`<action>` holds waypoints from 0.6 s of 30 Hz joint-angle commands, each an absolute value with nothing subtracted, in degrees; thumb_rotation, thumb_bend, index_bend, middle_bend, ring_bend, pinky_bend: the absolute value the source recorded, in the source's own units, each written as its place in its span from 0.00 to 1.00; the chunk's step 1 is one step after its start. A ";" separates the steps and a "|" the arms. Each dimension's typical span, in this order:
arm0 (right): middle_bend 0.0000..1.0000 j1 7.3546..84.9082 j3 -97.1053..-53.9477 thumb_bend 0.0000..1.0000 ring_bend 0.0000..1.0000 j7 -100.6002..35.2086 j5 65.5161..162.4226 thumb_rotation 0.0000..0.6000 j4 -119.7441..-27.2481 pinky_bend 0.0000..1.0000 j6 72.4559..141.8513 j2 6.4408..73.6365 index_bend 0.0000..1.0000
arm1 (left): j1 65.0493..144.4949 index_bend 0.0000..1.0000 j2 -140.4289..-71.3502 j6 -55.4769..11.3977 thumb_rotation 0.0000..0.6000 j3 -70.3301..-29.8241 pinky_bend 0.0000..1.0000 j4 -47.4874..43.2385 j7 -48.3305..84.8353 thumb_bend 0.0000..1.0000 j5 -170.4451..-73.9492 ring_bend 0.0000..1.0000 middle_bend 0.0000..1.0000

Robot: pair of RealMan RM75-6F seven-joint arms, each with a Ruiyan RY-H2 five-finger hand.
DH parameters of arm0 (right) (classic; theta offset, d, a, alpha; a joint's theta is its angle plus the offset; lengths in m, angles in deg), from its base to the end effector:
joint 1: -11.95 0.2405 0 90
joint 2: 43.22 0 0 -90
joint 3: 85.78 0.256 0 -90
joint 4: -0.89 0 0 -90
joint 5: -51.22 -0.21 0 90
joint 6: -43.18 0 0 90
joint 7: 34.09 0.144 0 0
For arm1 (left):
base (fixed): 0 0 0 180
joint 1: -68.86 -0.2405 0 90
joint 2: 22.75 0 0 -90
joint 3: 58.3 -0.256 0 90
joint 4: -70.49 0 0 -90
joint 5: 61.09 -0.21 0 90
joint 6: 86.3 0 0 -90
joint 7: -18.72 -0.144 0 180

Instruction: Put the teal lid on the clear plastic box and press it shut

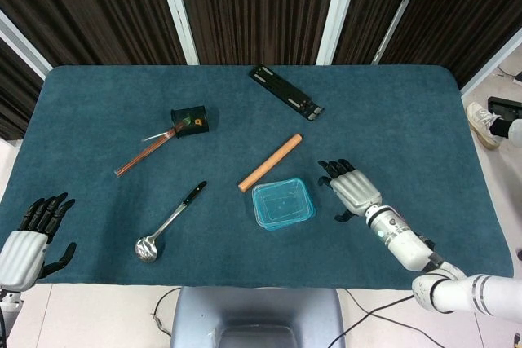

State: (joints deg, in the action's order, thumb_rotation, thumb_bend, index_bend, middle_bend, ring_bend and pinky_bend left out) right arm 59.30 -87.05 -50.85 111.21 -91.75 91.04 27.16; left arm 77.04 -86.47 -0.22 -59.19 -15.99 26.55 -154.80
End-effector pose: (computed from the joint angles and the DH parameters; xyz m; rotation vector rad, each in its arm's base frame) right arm -0.1961 -0.3393 0.0469 2.0133 -0.9198 0.6057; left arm -0.3084 0.1857 0.1565 -1.5496 -0.8753 -0.9972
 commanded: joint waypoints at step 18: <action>0.00 56.78 -87.03 0.29 0.00 -44.63 118.36 1.00 -89.82 0.06 86.17 28.85 0.39 | 77.00 0.00 -86.48 -0.21 1.00 -59.16 0.01 -15.95 26.60 0.41 -154.71 0.00 0.00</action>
State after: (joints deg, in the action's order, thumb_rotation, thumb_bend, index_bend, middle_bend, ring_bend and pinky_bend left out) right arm 56.82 -87.04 -44.57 118.26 -89.73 86.21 28.87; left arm 77.00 -86.48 -0.21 -59.16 -15.95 26.60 -154.71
